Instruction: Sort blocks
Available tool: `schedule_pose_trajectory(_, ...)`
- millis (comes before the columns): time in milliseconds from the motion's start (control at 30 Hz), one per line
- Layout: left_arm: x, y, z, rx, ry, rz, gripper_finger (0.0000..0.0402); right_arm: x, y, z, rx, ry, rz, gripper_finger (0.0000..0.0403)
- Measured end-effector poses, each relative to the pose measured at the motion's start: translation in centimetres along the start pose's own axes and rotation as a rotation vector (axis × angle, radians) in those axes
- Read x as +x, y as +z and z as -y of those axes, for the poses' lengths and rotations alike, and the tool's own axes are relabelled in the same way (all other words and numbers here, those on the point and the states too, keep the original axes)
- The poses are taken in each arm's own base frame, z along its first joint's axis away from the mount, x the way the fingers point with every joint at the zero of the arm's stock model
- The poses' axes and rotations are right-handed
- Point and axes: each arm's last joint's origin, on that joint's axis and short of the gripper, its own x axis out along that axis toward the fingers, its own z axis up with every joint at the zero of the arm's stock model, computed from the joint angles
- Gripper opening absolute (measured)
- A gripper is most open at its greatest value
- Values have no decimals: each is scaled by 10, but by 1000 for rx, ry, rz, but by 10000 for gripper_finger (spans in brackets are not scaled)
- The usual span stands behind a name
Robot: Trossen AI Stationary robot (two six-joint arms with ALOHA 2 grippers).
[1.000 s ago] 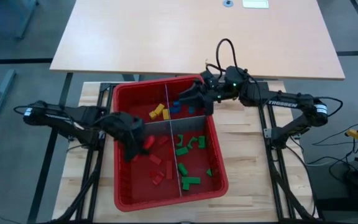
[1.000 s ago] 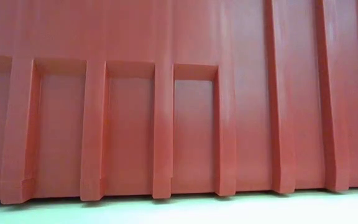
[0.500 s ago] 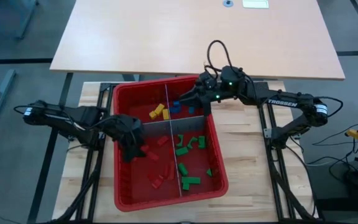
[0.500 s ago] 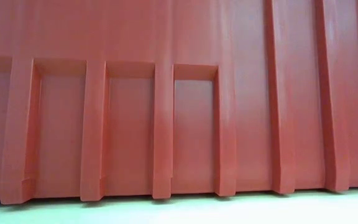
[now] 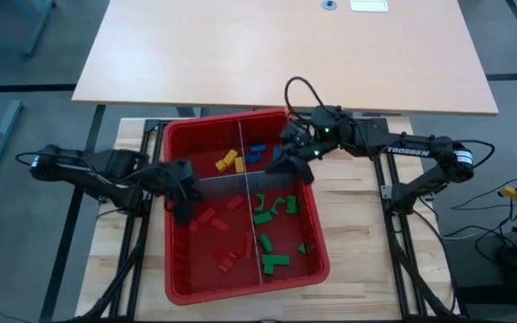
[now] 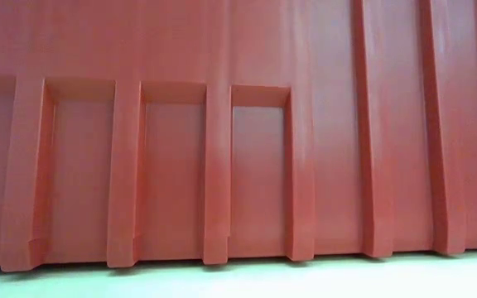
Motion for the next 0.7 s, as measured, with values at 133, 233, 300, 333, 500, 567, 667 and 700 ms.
schedule_pose_trajectory(133, -13, -6, -10, -9, 132, 54, 0, 7, -10, -9, -5, 38, -76, 1)
schedule_pose_trajectory(233, -26, -11, -17, -21, 222, 117, 0, 11, -20, -13, 7, 11, -138, 1)
schedule_pose_trajectory(300, -35, -14, -23, -35, 286, 166, 0, 13, -28, -15, 24, -18, -184, 0)
schedule_pose_trajectory(333, -39, -15, -26, -42, 312, 187, 0, 14, -32, -16, 30, -32, -210, 0)
schedule_pose_trajectory(500, -56, -23, -39, -74, 433, 254, 0, 17, -50, -23, 68, -85, -337, 0)
schedule_pose_trajectory(567, -59, -26, -44, -83, 466, 247, 0, 17, -56, -25, 85, -91, -385, 0)
schedule_pose_trajectory(667, -60, -28, -48, -96, 495, 231, 0, 17, -64, -29, 105, -98, -443, 0)
schedule_pose_trajectory(700, -60, -28, -49, -98, 498, 225, 0, 17, -66, -30, 110, -99, -457, 0)
